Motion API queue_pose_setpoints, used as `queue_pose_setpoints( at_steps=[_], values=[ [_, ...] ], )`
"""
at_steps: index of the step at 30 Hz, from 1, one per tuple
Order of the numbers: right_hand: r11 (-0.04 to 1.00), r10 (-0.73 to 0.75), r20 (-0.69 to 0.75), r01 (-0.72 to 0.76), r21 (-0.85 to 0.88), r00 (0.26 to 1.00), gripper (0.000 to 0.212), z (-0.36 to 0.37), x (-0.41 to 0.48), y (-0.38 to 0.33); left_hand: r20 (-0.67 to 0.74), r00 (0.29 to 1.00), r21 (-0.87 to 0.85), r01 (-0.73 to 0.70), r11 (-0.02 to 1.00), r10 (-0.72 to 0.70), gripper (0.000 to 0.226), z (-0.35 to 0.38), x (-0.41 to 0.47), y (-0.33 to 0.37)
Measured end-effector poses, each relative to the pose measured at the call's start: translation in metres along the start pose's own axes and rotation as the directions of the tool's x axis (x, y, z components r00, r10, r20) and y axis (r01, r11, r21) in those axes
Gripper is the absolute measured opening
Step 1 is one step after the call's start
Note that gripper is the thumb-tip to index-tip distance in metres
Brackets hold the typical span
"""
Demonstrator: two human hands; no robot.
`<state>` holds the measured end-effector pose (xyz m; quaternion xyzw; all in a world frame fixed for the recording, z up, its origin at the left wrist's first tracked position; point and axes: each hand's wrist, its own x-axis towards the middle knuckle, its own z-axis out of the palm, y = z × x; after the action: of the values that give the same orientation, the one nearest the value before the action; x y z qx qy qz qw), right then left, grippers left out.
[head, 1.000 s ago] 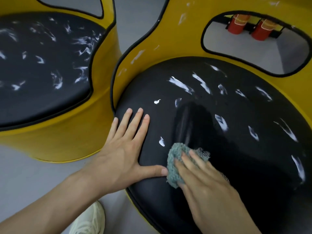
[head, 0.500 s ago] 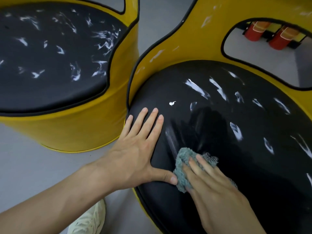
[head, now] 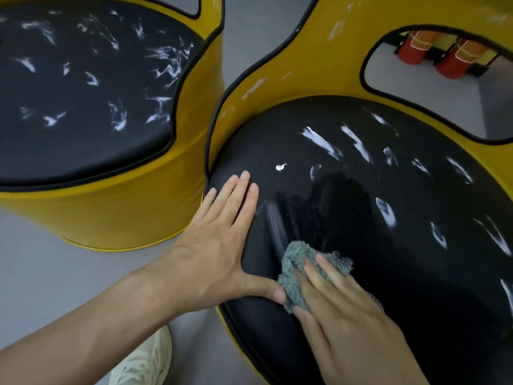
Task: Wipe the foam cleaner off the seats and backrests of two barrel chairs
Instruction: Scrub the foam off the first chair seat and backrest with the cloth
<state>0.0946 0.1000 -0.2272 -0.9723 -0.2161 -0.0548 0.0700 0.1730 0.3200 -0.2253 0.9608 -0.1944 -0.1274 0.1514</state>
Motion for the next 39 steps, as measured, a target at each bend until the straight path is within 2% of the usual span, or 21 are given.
queue_pose_setpoints(
  at_steps=[4, 8, 14, 17, 19, 21, 23, 25, 28, 30, 32, 35, 39],
  values=[
    [1.0, -0.009, -0.012, 0.009, -0.007, 1.0, 0.052, 0.009, 0.043, -0.005, -0.011, 1.0, -0.062, -0.004, 0.998, 0.003, 0.148, -0.003, -0.002, -0.007],
    [0.999, 0.046, -0.003, -0.046, -0.018, 0.999, 0.056, 0.018, 0.105, -0.007, -0.04, 0.999, -0.178, -0.016, 0.984, 0.009, 0.14, -0.001, -0.001, -0.009],
    [0.999, 0.028, 0.014, -0.027, -0.02, 1.0, 0.052, 0.002, 0.017, -0.011, -0.081, 0.997, -0.2, -0.03, 0.979, 0.014, 0.126, -0.001, -0.003, -0.01],
    [1.0, 0.011, -0.018, -0.011, -0.026, 1.0, 0.059, 0.007, 0.014, -0.012, -0.124, 0.992, -0.279, -0.041, 0.96, 0.007, 0.112, -0.001, -0.004, -0.011],
    [0.999, 0.039, -0.011, -0.04, -0.025, 0.999, 0.052, 0.015, 0.044, -0.019, -0.173, 0.984, -0.388, -0.035, 0.921, -0.035, 0.098, -0.001, -0.006, -0.009],
    [0.998, 0.057, 0.018, -0.057, 0.01, 0.998, 0.055, 0.022, 0.084, -0.024, -0.215, 0.972, -0.502, -0.023, 0.865, -0.099, 0.084, 0.001, -0.005, -0.008],
    [0.998, 0.058, 0.04, -0.059, 0.017, 0.997, 0.059, 0.028, 0.114, -0.025, -0.247, 0.958, -0.535, -0.01, 0.845, -0.146, 0.076, 0.005, -0.002, -0.01],
    [0.998, 0.067, 0.018, -0.066, -0.01, 0.998, 0.056, 0.026, 0.113, -0.023, -0.243, 0.957, -0.487, 0.019, 0.873, -0.157, 0.079, 0.01, 0.002, -0.014],
    [0.998, 0.064, 0.019, -0.063, -0.03, 0.998, 0.053, 0.015, 0.062, -0.016, -0.214, 0.969, -0.393, 0.029, 0.919, -0.123, 0.106, 0.015, 0.003, -0.021],
    [0.999, 0.042, 0.038, -0.04, -0.037, 0.998, 0.06, 0.007, 0.023, -0.009, -0.173, 0.98, -0.379, 0.023, 0.925, -0.096, 0.121, 0.012, 0.001, -0.023],
    [0.999, 0.014, -0.009, -0.014, -0.041, 1.0, 0.06, 0.005, 0.009, -0.001, -0.131, 0.988, -0.352, 0.028, 0.935, -0.079, 0.131, 0.008, 0.001, -0.025],
    [1.0, -0.012, 0.012, 0.012, -0.013, 1.0, 0.051, 0.01, 0.039, 0.001, -0.114, 0.99, -0.339, 0.034, 0.94, -0.077, 0.135, 0.006, 0.001, -0.027],
    [1.0, -0.008, 0.064, 0.008, -0.004, 0.998, 0.061, 0.017, 0.114, -0.002, -0.103, 0.991, -0.354, 0.046, 0.934, -0.088, 0.138, 0.008, -0.001, -0.026]
  ],
)
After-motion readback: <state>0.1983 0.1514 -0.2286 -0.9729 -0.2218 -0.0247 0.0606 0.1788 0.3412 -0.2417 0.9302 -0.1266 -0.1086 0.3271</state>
